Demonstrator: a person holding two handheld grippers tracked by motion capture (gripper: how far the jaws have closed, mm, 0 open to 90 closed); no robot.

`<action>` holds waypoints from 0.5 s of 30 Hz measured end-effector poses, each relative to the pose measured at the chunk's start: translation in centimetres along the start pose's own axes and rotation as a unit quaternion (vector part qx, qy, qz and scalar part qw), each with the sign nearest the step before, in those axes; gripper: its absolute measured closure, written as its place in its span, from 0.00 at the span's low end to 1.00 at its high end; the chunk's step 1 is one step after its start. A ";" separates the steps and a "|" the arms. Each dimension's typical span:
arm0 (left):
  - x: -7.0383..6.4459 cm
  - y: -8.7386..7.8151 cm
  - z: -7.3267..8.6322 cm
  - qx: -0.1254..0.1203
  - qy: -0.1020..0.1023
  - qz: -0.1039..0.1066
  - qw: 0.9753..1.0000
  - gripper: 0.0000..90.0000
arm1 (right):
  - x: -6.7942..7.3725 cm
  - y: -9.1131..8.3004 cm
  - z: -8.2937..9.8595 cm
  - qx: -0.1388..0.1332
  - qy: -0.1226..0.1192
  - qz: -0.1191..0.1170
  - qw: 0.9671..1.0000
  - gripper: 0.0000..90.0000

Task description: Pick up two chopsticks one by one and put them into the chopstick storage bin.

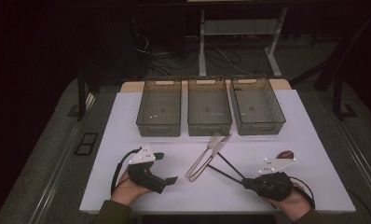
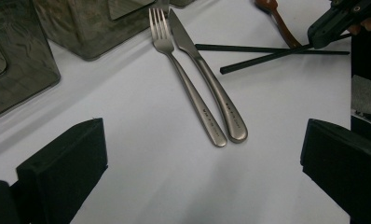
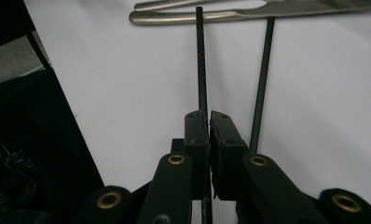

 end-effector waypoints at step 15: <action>0.0 0.0 0.0 -0.007 -0.002 0.001 1.000 0.00 | -1.6 -1.1 -2.5 -0.045 -0.007 0.006 0.999 0.95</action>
Point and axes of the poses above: each handheld gripper's, and its own axes: y roughly forward along the jaws, z roughly out of its underside, x roughly to its left, the point moved 6 cm from there along y, roughly forward along the jaws, and after that the axes turned 14 degrees about -x, right-handed, at the moved point
